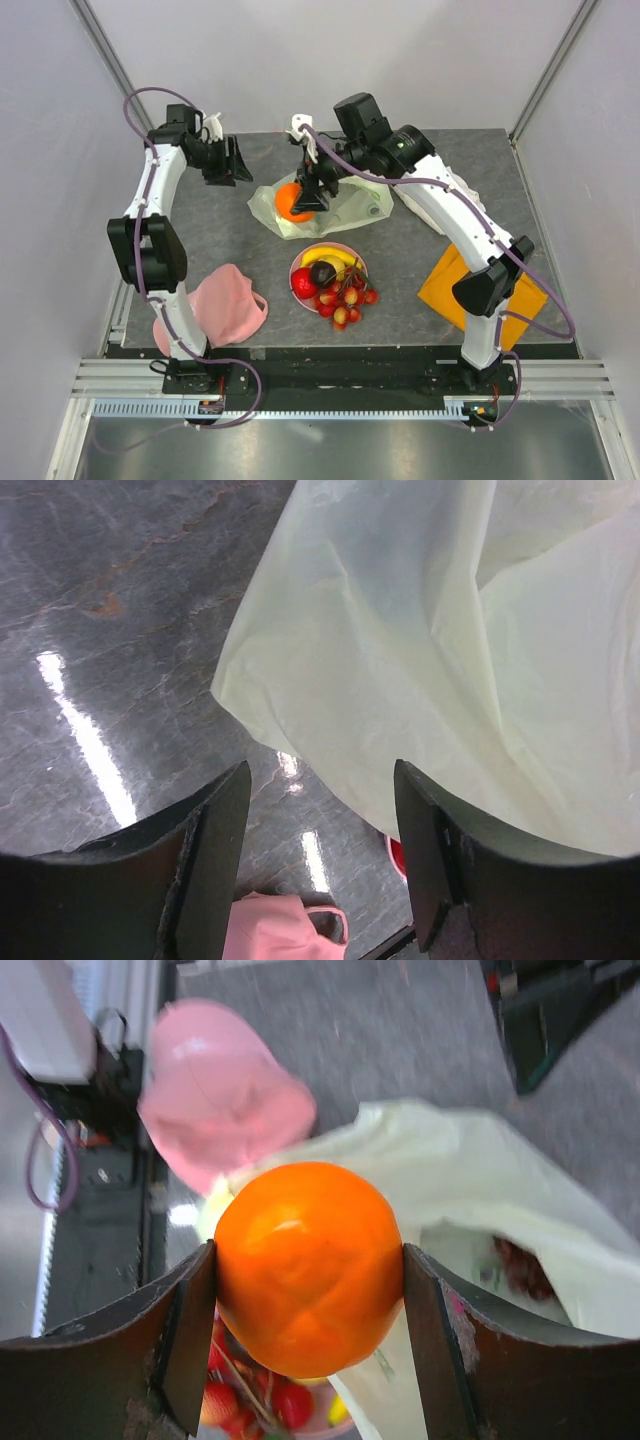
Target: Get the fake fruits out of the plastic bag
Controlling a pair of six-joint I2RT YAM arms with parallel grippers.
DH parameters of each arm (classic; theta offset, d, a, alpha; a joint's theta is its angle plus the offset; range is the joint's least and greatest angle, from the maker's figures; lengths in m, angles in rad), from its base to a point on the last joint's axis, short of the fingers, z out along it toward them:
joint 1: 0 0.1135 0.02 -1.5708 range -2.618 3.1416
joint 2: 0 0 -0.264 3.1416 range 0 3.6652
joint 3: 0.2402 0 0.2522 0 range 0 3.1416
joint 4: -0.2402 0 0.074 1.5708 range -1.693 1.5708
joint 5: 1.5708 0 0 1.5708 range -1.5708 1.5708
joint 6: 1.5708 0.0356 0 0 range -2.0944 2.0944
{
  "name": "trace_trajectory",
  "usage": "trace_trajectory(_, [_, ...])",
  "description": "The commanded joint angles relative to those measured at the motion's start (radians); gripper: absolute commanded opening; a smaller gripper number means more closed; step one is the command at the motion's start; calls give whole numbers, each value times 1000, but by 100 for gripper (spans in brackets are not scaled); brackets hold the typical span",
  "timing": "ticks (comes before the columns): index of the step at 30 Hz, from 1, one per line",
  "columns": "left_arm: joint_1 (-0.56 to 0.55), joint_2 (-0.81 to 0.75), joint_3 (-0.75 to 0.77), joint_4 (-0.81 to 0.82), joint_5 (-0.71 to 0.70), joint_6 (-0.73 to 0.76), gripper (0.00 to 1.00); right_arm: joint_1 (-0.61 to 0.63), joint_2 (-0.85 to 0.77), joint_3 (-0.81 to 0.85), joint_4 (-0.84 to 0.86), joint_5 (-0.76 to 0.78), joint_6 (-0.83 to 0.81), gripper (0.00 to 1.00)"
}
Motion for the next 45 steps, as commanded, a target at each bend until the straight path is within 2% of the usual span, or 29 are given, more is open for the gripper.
trace_trajectory(1, [49,-96,4,0,-34,-34,66,36,2,141,179,-90,174,58])
trace_trajectory(7, [78,-177,-29,-6,-30,-27,66,94,-48,103,371,-146,285,59])
trace_trajectory(12, [78,-246,-87,8,-8,-35,66,160,-58,-22,365,-109,178,59])
trace_trajectory(17, [80,-321,-148,12,1,-27,66,216,14,-70,290,-64,49,56])
trace_trajectory(21, [80,-362,-199,9,12,-28,66,266,92,-77,259,37,38,55])
trace_trajectory(26, [83,-393,-230,-23,9,-2,66,266,191,-31,155,225,-15,53])
trace_trajectory(34, [86,-406,-263,-24,30,5,65,211,280,-24,-57,337,-146,51])
trace_trajectory(40, [86,-375,-233,-21,33,12,64,161,387,95,-156,425,-163,50])
trace_trajectory(45, [86,-326,-211,-21,44,13,64,138,478,218,-255,416,-189,51])
